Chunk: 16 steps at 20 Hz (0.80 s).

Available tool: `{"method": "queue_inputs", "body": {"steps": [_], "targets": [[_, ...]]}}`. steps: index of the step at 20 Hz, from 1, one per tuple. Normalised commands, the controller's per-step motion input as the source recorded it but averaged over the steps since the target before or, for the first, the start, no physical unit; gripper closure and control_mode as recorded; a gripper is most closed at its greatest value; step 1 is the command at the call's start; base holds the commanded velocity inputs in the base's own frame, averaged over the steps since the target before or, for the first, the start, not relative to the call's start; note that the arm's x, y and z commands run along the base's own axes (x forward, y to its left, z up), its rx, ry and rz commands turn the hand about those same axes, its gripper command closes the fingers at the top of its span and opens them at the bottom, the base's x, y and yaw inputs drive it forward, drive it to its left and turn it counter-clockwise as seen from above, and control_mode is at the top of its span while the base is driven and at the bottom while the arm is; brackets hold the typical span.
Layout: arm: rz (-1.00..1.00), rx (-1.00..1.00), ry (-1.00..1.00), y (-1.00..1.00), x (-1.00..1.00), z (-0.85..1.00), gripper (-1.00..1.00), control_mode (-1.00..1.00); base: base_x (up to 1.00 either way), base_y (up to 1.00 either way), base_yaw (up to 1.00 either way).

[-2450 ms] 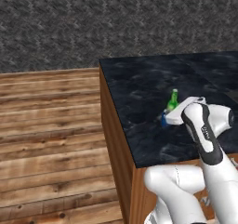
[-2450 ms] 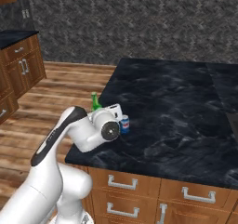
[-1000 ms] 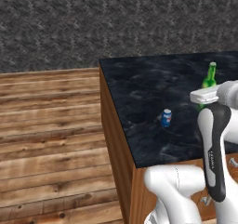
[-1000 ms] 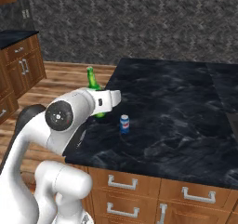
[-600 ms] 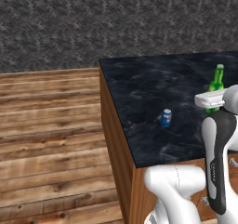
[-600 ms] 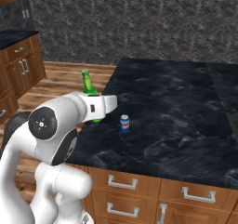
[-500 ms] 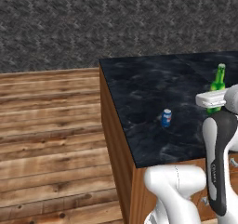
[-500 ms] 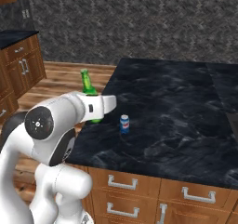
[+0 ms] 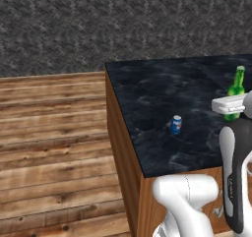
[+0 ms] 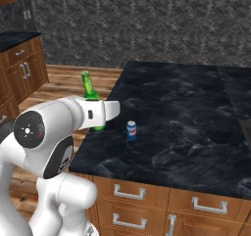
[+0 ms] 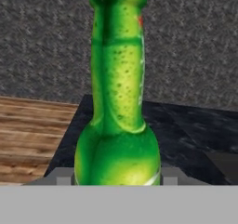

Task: Pick the can, beer from the counter and place them in the open cabinet.

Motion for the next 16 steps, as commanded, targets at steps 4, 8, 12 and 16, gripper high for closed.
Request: {"method": "queue_inputs", "body": {"steps": [4, 8, 12, 16], "targets": [[0.00, 0.00, -0.02, 0.00, -0.09, 0.00, 1.00, -1.00, 0.00, 0.00, 0.00], [0.00, 0.00, 0.00, 0.00, 0.00, 0.00, 1.00, 1.00, 0.00, 0.00, 0.00], [0.00, 0.00, 0.00, 0.00, 0.00, 0.00, 1.00, 1.00, -0.22, -0.08, -0.11], [0.00, 0.00, 0.00, 0.00, 0.00, 0.00, 1.00, 1.00, -0.35, -0.35, -0.48]]}}
